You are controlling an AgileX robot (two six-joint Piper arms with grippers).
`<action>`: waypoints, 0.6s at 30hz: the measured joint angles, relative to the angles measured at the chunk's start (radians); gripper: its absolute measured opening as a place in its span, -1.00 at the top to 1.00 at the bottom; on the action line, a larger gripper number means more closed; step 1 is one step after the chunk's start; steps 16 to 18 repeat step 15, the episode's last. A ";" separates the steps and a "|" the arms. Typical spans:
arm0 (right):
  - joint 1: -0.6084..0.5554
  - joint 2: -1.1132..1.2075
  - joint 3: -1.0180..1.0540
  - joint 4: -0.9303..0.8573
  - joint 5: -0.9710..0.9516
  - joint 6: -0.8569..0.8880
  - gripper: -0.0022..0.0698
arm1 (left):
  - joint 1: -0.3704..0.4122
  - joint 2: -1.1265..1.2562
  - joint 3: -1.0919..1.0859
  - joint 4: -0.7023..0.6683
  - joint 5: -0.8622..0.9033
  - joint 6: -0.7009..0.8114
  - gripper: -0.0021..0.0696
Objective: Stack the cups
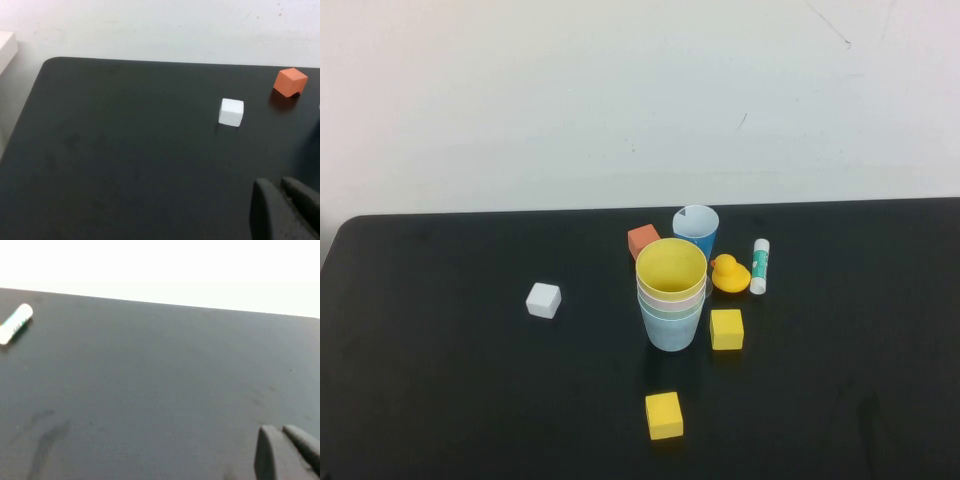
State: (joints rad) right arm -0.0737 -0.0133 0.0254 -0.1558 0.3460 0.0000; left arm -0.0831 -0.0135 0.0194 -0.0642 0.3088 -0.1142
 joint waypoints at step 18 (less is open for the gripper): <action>0.000 0.000 0.000 0.040 -0.002 0.057 0.95 | 0.000 0.000 0.000 0.000 0.000 0.000 0.95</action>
